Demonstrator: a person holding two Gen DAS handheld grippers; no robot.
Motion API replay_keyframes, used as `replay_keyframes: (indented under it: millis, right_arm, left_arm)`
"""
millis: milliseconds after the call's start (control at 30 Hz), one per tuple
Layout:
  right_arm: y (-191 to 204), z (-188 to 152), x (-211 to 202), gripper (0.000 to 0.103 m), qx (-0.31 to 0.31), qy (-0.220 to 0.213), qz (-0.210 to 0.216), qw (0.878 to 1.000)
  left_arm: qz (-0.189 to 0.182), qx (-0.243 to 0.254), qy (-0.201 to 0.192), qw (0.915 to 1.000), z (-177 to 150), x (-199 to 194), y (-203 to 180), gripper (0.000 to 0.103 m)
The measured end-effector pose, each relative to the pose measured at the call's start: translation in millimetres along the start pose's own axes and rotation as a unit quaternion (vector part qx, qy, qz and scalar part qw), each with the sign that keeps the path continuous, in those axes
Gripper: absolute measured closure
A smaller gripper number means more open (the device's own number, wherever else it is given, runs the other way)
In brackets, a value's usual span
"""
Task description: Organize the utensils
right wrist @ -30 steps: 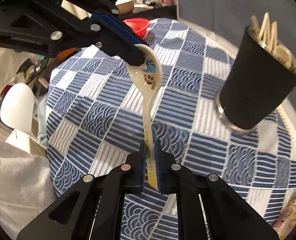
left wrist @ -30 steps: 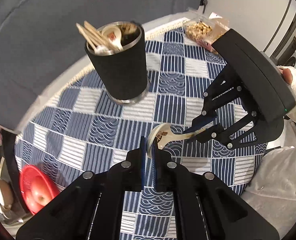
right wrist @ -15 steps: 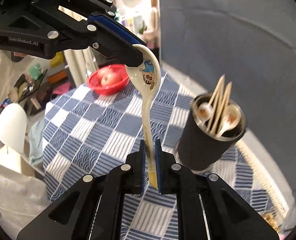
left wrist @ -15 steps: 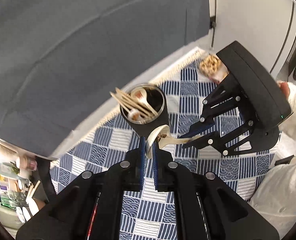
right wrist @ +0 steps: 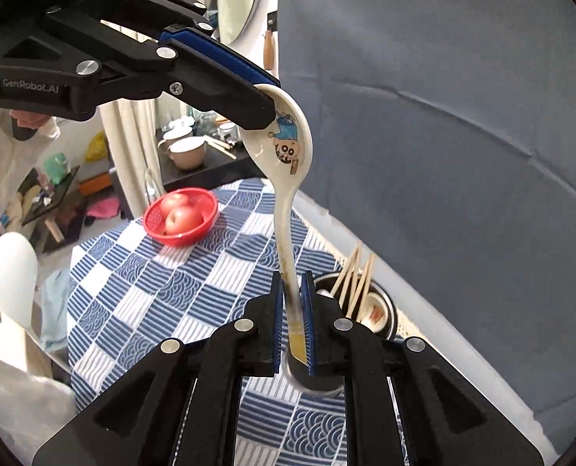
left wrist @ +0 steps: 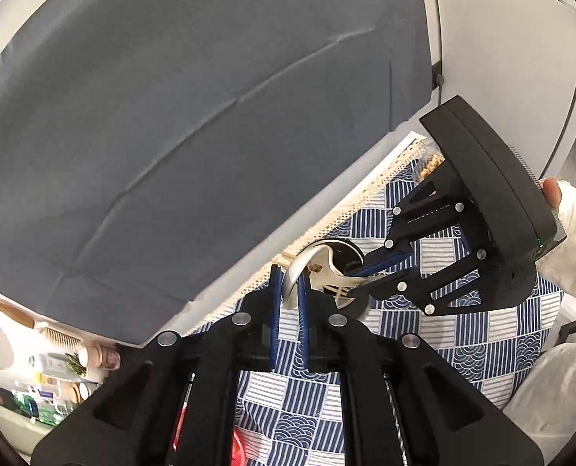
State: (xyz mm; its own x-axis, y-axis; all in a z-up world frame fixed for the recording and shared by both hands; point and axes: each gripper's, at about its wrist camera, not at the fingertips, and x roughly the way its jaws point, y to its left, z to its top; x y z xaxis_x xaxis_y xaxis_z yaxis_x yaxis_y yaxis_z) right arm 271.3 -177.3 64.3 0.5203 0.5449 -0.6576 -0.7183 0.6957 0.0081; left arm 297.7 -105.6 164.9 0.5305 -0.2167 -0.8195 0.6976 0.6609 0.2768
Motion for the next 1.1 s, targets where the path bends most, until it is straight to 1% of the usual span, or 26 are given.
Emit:
replay_keyframes:
  millis: [100,133,167,200,233,267,300,333,367,400,467,500,600,667,767,833,867,900,933,1000,1100]
  right_arm:
    - [-9.5,0.8,8.3,0.094,0.011,-0.005,0.007,1.0]
    - [-14.3,-0.7,15.8,0.093,0.018,0.002,-0.002,1.0]
    - [-17.6,-2.8,21.6,0.09,0.024,0.009,-0.008,1.0]
    - [-23.6,-8.2,28.9,0.085,0.035,0.017,-0.011,0.999]
    - [-27.3,-13.6,32.4,0.068,0.043,0.021,-0.016,0.999]
    - [-29.9,-18.6,33.5,0.053,0.048,0.024,-0.024,0.998]
    - [-32.6,-25.8,33.0,0.049,0.055,0.029,-0.032,0.998]
    - [-33.6,-32.8,30.0,0.049,0.06,0.031,-0.037,0.997]
    - [-33.1,-37.1,28.3,0.042,0.062,0.033,-0.043,0.997]
    - [-31.5,-42.6,24.4,0.028,0.063,0.035,-0.056,0.996]
    - [-27.4,-51.8,15.0,0.019,0.061,0.033,-0.077,0.995]
    - [-23.2,-56.7,8.7,0.018,0.063,0.037,-0.089,0.993]
    - [-12.4,-67.2,-6.4,0.018,0.073,0.037,-0.11,0.991]
    - [-5.3,-74.4,-15.9,0.017,0.081,0.03,-0.131,0.988]
    - [3.4,-87.5,-27.9,0.016,0.108,0.035,-0.148,0.982]
    - [11.6,-97.6,-36.1,0.015,0.121,0.033,-0.164,0.978]
    - [16.2,-103.9,-39.0,0.014,0.127,0.034,-0.176,0.976]
    - [21.2,-111.1,-41.5,0.013,0.134,0.037,-0.19,0.972]
    - [24.7,-116.8,-43.0,0.012,0.14,0.04,-0.195,0.97]
    - [32.5,-127.7,-44.9,0.012,0.151,0.049,-0.201,0.967]
    - [42.2,-140.3,-45.4,0.011,0.167,0.061,-0.202,0.963]
  left_arm:
    - [-0.009,-0.014,-0.005,0.9999,3.4,5.4,7.7,0.093]
    - [-0.014,-0.022,-0.007,0.9996,3.8,9.7,11.4,0.09]
    - [-0.017,-0.035,-0.011,0.9992,2.7,13.6,15.1,0.075]
    - [-0.013,-0.05,-0.022,0.9984,-0.4,16.9,19.5,0.044]
    - [-0.007,-0.061,-0.03,0.9976,-2.6,19.2,20.5,0.028]
    - [-0.001,-0.075,-0.037,0.9965,-7.6,21.0,23.9,0.014]
    - [-0.006,-0.091,-0.046,0.9948,-15.2,22.9,26.8,0.013]
    - [-0.012,-0.1,-0.05,0.9936,-20.8,23.9,28.5,0.011]
    - [-0.012,-0.113,-0.053,0.9921,-27.8,26.0,29.5,0.005]
    - [0.001,-0.125,-0.057,0.9905,-35.7,28.3,29.1,0.006]
    - [0.013,-0.138,-0.061,0.9885,-47.7,30.9,27.5,0.006]
    - [0.015,-0.146,-0.067,0.987,-55.0,31.4,25.6,0.006]
    - [0.019,-0.164,-0.07,0.9839,-71.3,36.5,13.7,0.006]
    - [0.011,-0.174,-0.075,0.9818,-78.8,39.6,3.4,0.006]
    - [0.005,-0.191,-0.07,0.9791,-93.1,46.9,-12.2,0.006]
    - [-0.002,-0.19,-0.058,0.9801,-101.1,51.7,-24.8,0.006]
    - [-0.001,-0.187,-0.056,0.9807,-104.1,53.5,-33.0,0.006]
    - [0.007,-0.185,-0.059,0.981,-109.6,53.4,-41.6,0.006]
    - [0.009,-0.187,-0.062,0.9804,-112.6,52.4,-46.6,0.006]
    - [-0.008,-0.193,-0.058,0.9795,-122.0,52.4,-54.9,0.006]
    - [-0.015,-0.205,-0.059,0.9769,-134.2,49.1,-63.5,0.006]
